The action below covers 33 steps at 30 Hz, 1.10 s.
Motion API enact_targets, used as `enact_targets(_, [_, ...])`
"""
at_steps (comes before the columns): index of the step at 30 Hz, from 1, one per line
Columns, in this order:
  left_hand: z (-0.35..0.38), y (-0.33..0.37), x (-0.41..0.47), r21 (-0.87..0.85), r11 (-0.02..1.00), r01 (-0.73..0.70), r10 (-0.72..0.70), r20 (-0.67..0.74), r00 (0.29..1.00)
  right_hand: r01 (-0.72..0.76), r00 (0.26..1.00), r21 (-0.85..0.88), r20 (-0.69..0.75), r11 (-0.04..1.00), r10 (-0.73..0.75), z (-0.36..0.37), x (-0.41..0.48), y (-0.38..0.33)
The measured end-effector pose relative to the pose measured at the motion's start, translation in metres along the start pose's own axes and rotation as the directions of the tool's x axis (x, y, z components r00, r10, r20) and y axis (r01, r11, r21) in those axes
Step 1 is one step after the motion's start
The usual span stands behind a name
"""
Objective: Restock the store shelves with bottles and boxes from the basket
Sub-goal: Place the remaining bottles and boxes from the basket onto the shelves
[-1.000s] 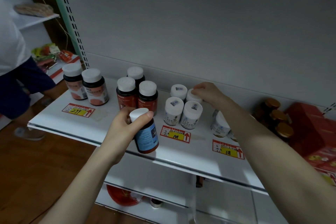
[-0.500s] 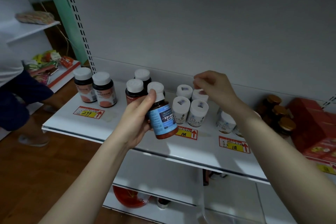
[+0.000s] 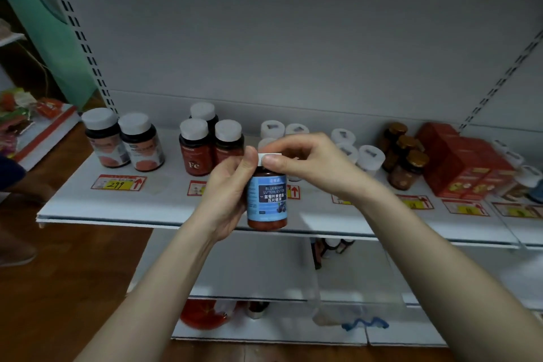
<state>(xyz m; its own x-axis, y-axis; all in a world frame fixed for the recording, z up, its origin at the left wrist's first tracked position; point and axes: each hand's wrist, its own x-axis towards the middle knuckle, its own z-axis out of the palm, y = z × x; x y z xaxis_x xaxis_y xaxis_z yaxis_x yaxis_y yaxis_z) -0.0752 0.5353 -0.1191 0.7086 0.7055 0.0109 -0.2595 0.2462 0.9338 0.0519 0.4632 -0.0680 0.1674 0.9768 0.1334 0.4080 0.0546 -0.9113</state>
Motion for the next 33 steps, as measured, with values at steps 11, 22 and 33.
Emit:
enact_targets(11, [0.047, -0.053, -0.032, 0.473, 0.881, -0.029, -0.049, 0.15, 0.987, -0.161, 0.846, 0.077, -0.503, 0.984, 0.178, -0.033, -0.079, 0.018])
enact_targets(22, [0.199, -0.101, -0.039, 0.543, 0.807, -0.232, 0.01, 0.38, 0.925, -0.391, 0.726, -0.076, -0.638, 0.917, 0.257, -0.15, -0.2, 0.044])
enact_targets(33, [0.417, -0.198, -0.052, 0.662, 0.315, -0.68, 0.104, 0.688, 0.718, -0.521, 0.59, -0.127, -0.768, 0.844, 0.25, -0.308, -0.383, 0.072])
